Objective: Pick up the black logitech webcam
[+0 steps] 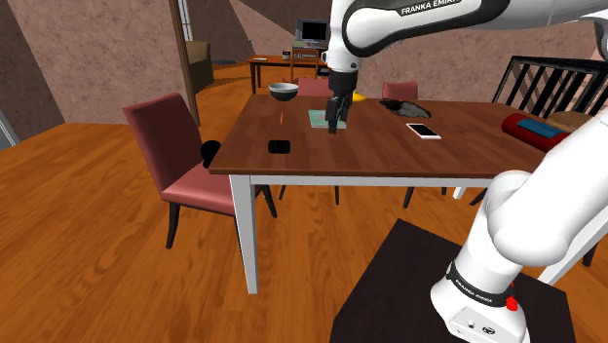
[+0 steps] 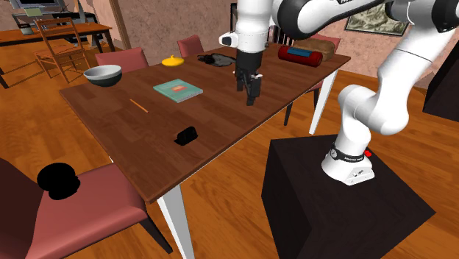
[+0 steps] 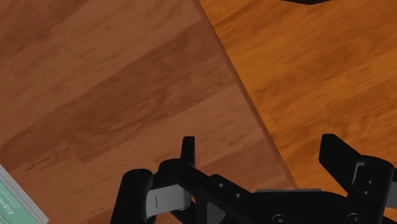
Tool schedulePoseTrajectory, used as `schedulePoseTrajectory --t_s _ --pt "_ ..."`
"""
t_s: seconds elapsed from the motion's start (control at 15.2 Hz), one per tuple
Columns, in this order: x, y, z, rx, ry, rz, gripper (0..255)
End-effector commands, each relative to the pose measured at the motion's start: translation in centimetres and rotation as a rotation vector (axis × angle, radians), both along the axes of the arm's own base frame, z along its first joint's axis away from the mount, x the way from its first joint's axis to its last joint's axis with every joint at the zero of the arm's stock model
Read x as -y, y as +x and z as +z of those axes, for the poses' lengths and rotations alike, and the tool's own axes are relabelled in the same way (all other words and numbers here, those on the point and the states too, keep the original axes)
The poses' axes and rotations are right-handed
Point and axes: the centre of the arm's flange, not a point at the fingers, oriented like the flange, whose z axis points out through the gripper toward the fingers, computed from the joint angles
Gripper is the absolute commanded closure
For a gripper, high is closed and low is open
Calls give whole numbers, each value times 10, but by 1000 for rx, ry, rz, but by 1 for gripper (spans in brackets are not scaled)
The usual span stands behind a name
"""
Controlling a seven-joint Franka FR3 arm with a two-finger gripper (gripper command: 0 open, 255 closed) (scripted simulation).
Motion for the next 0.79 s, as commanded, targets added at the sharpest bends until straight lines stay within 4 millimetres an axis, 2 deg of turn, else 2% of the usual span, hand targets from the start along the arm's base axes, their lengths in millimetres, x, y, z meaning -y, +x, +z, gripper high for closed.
schedulePoseTrajectory --t_s 0.0,0.73 --pt "-2 23 -7 6 2 30 0" --pt "-24 151 -57 30 16 191 0"
